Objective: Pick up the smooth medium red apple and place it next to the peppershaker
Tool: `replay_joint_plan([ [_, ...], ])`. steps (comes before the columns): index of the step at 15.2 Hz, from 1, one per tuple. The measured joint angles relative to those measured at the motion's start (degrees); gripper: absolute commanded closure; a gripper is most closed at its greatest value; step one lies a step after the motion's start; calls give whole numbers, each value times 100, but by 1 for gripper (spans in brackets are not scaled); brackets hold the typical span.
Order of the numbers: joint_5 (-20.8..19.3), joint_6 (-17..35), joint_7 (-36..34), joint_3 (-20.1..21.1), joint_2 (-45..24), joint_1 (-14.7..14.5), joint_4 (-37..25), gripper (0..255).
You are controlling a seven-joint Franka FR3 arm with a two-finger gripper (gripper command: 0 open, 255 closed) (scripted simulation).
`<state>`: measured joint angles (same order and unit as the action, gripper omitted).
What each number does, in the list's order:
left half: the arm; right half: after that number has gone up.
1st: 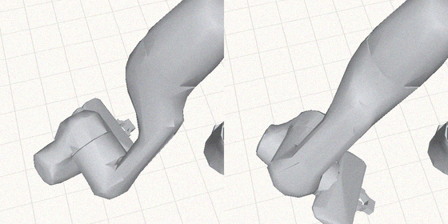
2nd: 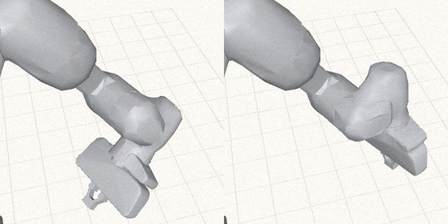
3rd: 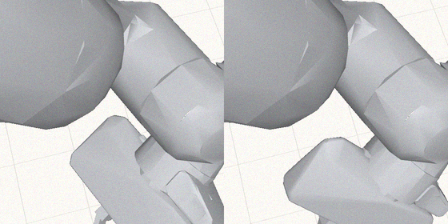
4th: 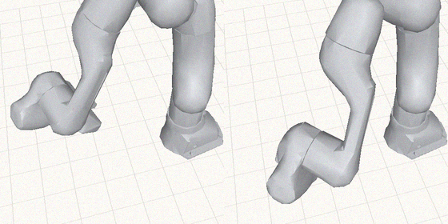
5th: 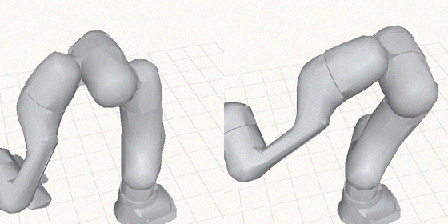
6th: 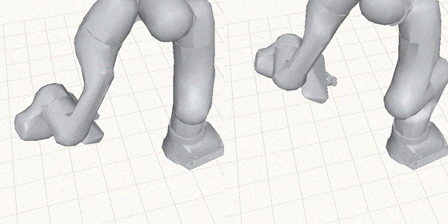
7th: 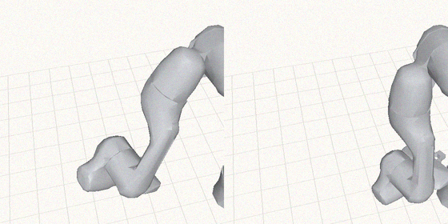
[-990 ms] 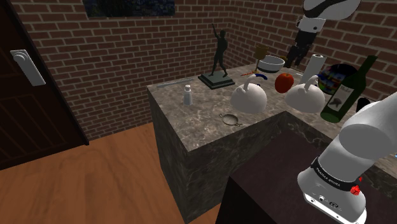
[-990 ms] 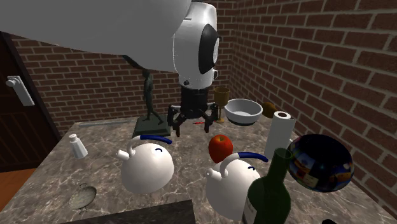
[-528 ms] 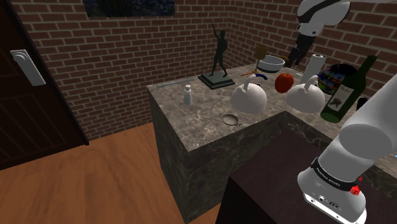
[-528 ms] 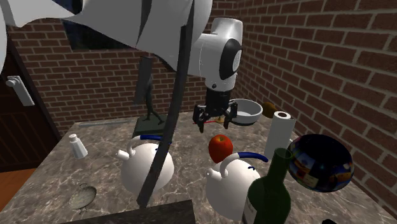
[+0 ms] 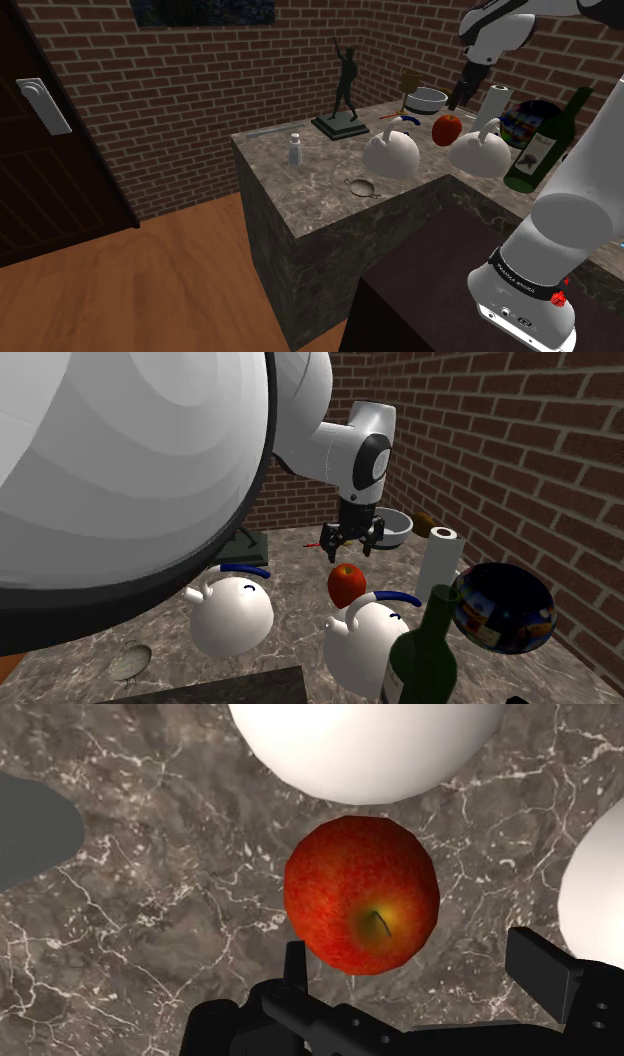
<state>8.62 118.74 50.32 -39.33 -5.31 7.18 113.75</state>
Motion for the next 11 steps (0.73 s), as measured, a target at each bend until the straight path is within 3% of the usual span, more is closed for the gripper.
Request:
replay_joint_plan([
  [10,167,305,118,24,-190,25,165,0],
  [11,167,305,118,24,-190,25,165,255],
])
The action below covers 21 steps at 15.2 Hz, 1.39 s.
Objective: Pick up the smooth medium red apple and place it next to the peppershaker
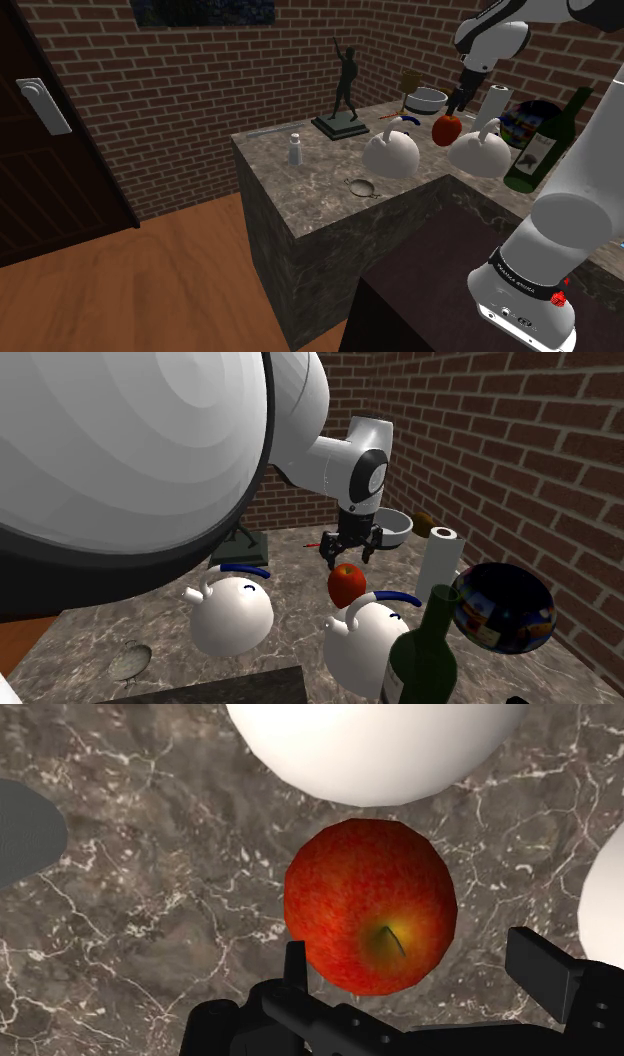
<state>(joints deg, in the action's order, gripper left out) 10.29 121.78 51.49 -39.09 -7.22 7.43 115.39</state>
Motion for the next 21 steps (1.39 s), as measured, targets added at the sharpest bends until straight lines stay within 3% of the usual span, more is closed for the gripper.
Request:
replay_joint_plan([
  [10,1,0,-1,1,2,-1,-2,255],
  [21,-288,-689,-239,-27,324,-54,-461,255],
])
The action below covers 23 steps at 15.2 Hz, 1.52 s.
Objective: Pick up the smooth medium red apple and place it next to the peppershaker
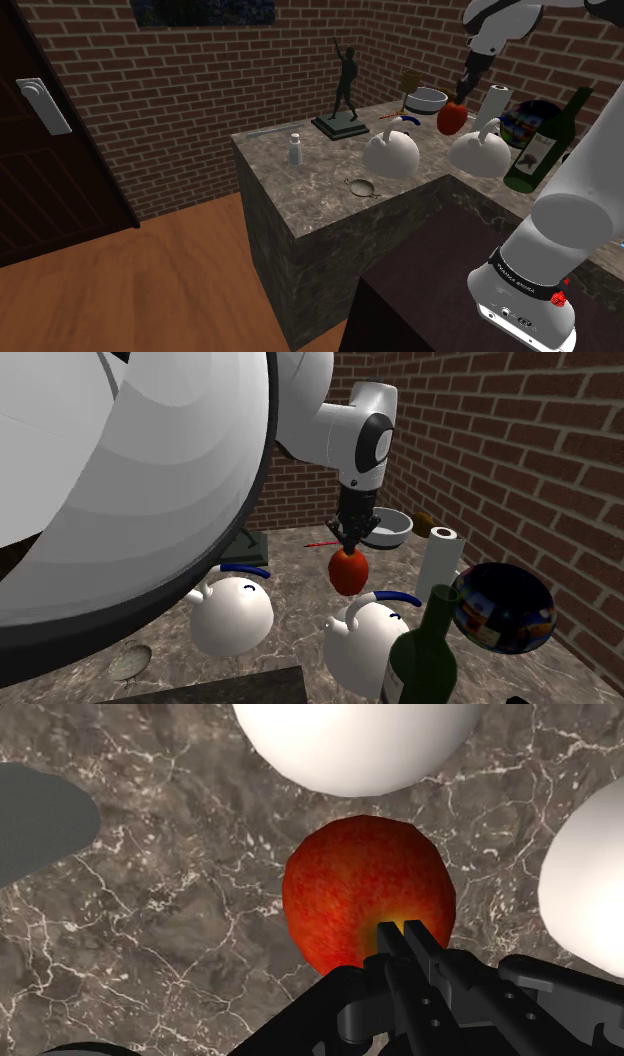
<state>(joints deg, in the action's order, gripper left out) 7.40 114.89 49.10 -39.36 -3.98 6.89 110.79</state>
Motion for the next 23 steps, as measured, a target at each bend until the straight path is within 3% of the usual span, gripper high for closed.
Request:
replay_joint_plan([
  [23,-164,-1734,-201,-25,161,6,-1622,255],
])
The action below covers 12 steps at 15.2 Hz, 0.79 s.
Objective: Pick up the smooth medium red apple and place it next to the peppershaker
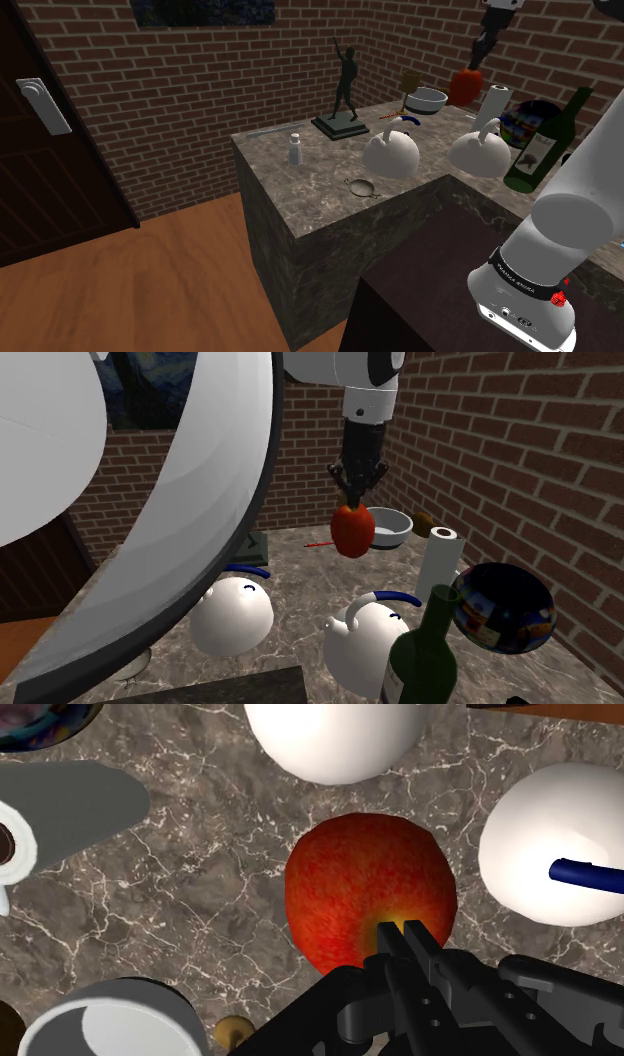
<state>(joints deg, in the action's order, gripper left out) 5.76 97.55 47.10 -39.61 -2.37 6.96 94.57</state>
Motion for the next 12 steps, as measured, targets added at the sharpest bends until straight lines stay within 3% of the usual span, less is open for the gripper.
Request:
replay_joint_plan([
  [6,74,-462,18,-25,-118,41,-550,255],
  [12,-219,-387,-797,357,315,-403,-193,255],
])
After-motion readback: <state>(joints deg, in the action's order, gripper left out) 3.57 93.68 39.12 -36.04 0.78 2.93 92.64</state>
